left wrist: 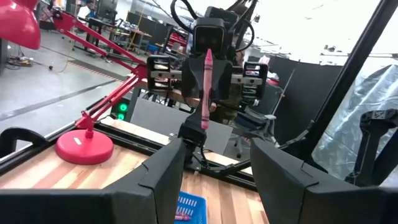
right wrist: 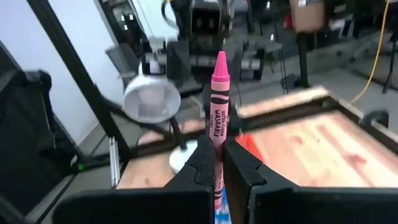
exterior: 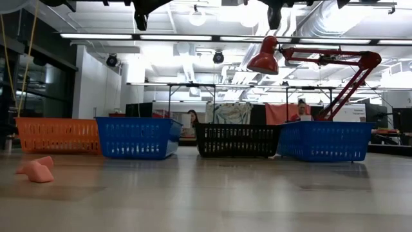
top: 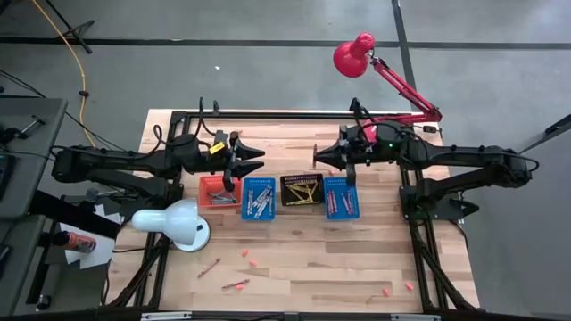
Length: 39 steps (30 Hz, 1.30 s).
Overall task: Sort crayons
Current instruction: Put the top right pink crayon into the right blue bin
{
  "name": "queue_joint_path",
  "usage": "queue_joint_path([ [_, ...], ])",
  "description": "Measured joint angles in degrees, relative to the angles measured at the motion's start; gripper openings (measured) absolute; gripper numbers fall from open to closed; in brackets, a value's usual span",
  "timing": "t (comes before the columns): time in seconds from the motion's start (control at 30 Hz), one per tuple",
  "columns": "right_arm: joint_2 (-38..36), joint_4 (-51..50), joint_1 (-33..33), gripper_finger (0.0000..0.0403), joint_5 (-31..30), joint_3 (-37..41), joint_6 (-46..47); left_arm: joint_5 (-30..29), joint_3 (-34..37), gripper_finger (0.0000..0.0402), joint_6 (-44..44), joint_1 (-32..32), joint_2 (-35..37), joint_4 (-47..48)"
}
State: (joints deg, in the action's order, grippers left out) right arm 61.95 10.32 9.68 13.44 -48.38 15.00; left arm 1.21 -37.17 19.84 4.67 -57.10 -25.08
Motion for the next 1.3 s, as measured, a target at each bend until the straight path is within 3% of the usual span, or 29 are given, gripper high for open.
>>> queue_joint_path([
  [0.23, 0.00, -16.48, -4.20, 0.0000, 0.10, 0.60, 3.46, 0.00, 0.00, 0.0172, 0.02, 0.00, 0.00, 0.32],
  [0.43, 0.00, -29.79, -12.03, 0.0000, -1.27, 9.35, 21.36, -0.38, 0.00, 0.0172, 0.02, 0.00, 0.00, 0.49],
  [0.63, 0.02, -24.77, -17.67, 0.0000, -11.16, 20.76, 47.10, -0.63, 0.02, 0.0172, 0.04, 0.00, 0.00, 0.56],
  [0.73, 0.03, -21.10, -17.66, 0.0000, -15.79, 22.79, 54.38, -0.63, 0.02, 0.0172, 0.04, 0.00, 0.00, 1.38],
  [0.87, 0.02, -21.13, -16.77, 0.0000, -19.53, 22.91, 58.84, -0.63, 0.02, 0.0172, 0.04, 0.00, -0.02, 1.81],
  [1.17, -1.97, -13.17, -15.95, 0.0000, -17.48, 22.97, 60.21, -0.63, 0.02, 0.0172, 0.11, 0.00, -0.02, 1.85],
  [1.3, -2.93, -17.59, -15.25, 0.0000, -20.34, 22.95, 63.24, -0.63, 0.02, 0.0172, 0.12, 0.00, -0.02, 2.10],
])
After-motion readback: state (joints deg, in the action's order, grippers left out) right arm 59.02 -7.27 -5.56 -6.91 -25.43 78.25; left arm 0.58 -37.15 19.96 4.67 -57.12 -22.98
